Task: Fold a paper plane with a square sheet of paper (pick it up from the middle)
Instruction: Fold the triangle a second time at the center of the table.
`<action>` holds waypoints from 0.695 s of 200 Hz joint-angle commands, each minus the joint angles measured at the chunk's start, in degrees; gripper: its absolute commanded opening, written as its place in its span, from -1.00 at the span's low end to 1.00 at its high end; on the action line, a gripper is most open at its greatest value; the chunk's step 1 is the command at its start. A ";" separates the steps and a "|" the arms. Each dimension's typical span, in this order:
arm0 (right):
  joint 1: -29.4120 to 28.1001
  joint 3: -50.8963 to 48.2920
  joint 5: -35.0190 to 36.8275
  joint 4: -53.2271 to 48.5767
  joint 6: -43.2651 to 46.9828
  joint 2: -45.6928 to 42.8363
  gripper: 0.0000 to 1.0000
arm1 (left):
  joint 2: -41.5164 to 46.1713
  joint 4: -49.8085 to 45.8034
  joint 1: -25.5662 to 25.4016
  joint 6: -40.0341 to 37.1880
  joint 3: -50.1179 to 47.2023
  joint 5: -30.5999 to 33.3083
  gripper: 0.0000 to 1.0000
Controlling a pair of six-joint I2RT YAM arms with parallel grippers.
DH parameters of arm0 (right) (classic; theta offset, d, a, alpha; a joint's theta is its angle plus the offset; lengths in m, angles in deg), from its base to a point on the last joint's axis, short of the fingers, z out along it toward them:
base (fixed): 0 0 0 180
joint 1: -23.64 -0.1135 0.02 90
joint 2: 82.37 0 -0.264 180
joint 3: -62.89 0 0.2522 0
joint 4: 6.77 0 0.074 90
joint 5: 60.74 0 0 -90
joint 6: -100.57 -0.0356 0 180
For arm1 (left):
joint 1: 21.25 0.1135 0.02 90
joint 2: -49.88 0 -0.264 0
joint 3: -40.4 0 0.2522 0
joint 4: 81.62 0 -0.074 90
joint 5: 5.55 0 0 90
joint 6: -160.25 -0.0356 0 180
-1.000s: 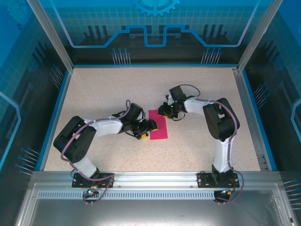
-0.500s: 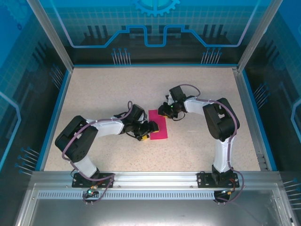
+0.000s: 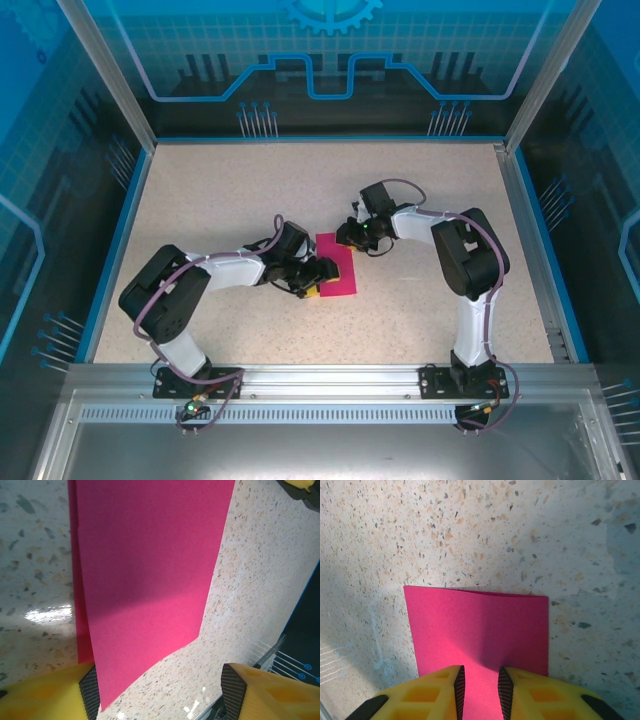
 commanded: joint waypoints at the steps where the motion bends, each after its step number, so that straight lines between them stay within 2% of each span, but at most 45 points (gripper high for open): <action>1: 0.92 -1.33 3.87 -4.58 0.80 3.85 -0.43 | -0.58 3.11 -0.42 1.31 0.44 -2.06 0.33; 59: 1.40 -1.71 -0.66 -1.96 0.29 3.17 -0.43 | -1.06 5.50 -0.45 1.21 0.95 -0.54 0.10; 139: 1.44 -2.11 -0.26 -2.99 0.43 3.59 -0.44 | -1.86 11.66 -0.40 1.43 3.06 -1.71 0.13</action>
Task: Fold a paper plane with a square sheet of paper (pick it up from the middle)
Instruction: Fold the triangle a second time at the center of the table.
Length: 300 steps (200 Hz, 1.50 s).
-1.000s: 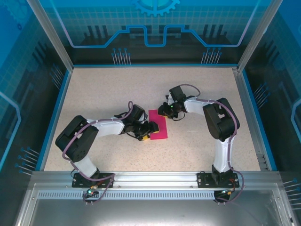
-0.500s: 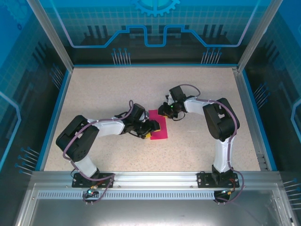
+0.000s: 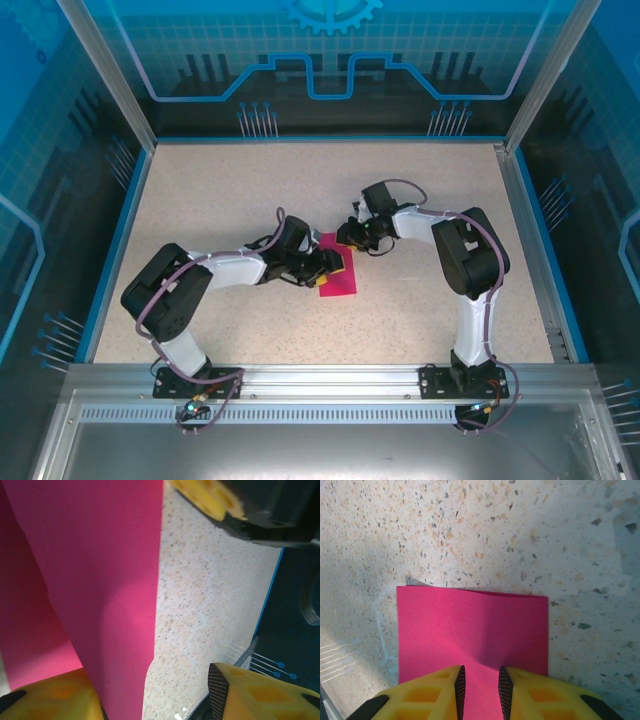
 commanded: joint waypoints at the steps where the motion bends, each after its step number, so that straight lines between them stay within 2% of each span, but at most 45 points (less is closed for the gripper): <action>1: 0.74 -2.07 1.76 -3.28 0.43 3.42 -0.44 | -1.07 2.93 -0.43 -0.03 2.22 -1.23 0.13; 67: 0.81 -1.95 2.22 -3.63 0.26 3.98 -0.44 | -0.45 1.77 -0.37 -0.03 1.80 -1.18 0.19; 107: 0.81 -1.53 2.49 -3.89 0.35 4.12 -0.44 | 2.70 3.02 -0.43 0.68 -2.71 -3.53 0.11; 144: 0.85 -1.33 2.69 -4.11 0.48 4.25 -0.44 | 4.70 4.27 -0.40 0.73 -3.04 -4.46 0.00; 170: 0.86 -1.16 2.81 -4.43 0.44 4.25 -0.44 | 3.95 5.79 -0.42 1.34 -2.21 -4.23 -0.08; 228: 0.86 -0.90 1.28 -3.89 0.35 4.00 -0.44 | -1.09 7.17 -0.41 1.40 1.10 -2.09 -0.12; 260: 1.28 0.06 -1.85 -2.70 0.30 1.61 -0.42 | -3.04 6.84 -0.43 0.72 1.68 -0.73 -0.18; 300: 3.65 -1.98 -6.26 0.87 1.06 -6.45 -0.39 | -2.99 3.96 -0.41 -0.82 1.71 1.72 -0.39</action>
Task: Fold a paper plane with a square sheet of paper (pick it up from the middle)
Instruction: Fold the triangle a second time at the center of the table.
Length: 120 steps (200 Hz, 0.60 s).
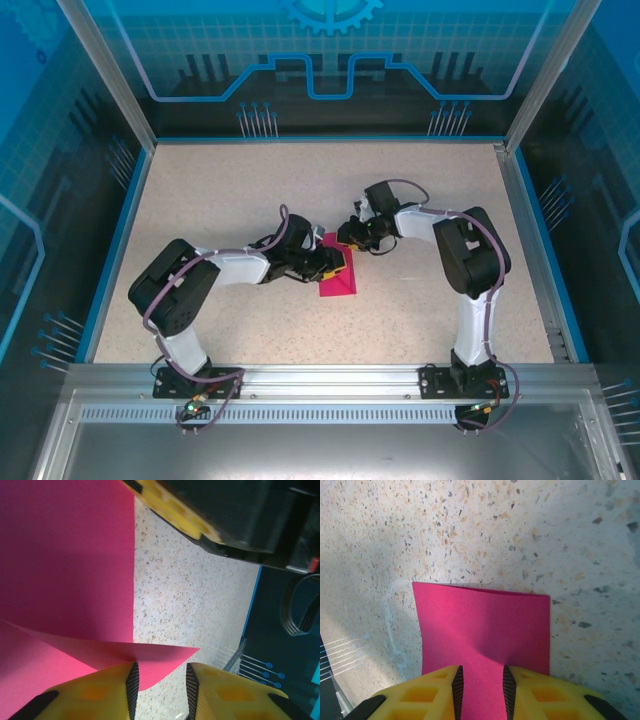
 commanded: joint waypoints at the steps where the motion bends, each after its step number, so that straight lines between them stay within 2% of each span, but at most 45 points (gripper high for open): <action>1: 2.45 -1.94 -2.99 0.80 1.12 -6.38 -0.38 | -0.28 -1.96 -0.39 -1.91 1.27 2.16 -0.39; 40: 3.47 -11.24 -1.73 0.62 8.45 -17.42 -0.38 | -0.85 -2.55 -0.44 -2.17 0.70 3.14 -0.50; 69: 3.00 -16.86 -4.78 0.82 13.97 -21.97 -0.38 | -1.27 -2.38 -0.45 -2.19 0.68 3.21 -0.58; 120: -0.96 -15.53 -6.27 -0.26 17.89 -18.75 -0.39 | -1.17 -2.46 -0.40 -2.39 0.72 3.44 -0.68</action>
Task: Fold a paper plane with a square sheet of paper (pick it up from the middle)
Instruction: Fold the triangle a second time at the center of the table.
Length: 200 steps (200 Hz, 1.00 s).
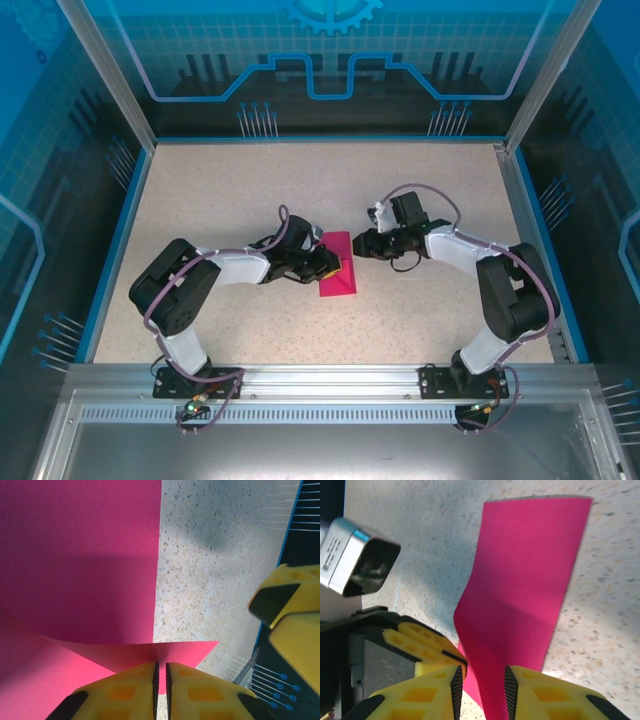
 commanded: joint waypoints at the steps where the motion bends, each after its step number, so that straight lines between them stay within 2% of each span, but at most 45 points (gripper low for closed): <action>1: -2.26 1.40 -1.95 -1.10 3.56 2.66 -0.39 | -0.89 -1.00 -0.43 -1.36 0.70 0.84 -0.68; 53: -3.88 1.90 -2.76 0.21 3.21 5.91 -0.44 | -0.82 -1.23 -0.45 -1.24 0.44 0.83 -0.69; 139: -2.87 -0.77 -0.60 2.26 2.10 2.82 -0.57 | -1.23 -1.67 -0.41 -1.38 0.81 0.85 -0.70; 200: -2.83 -0.05 0.50 1.95 2.13 3.98 -0.81 | -1.41 -1.58 -0.41 -1.22 1.37 0.57 -0.70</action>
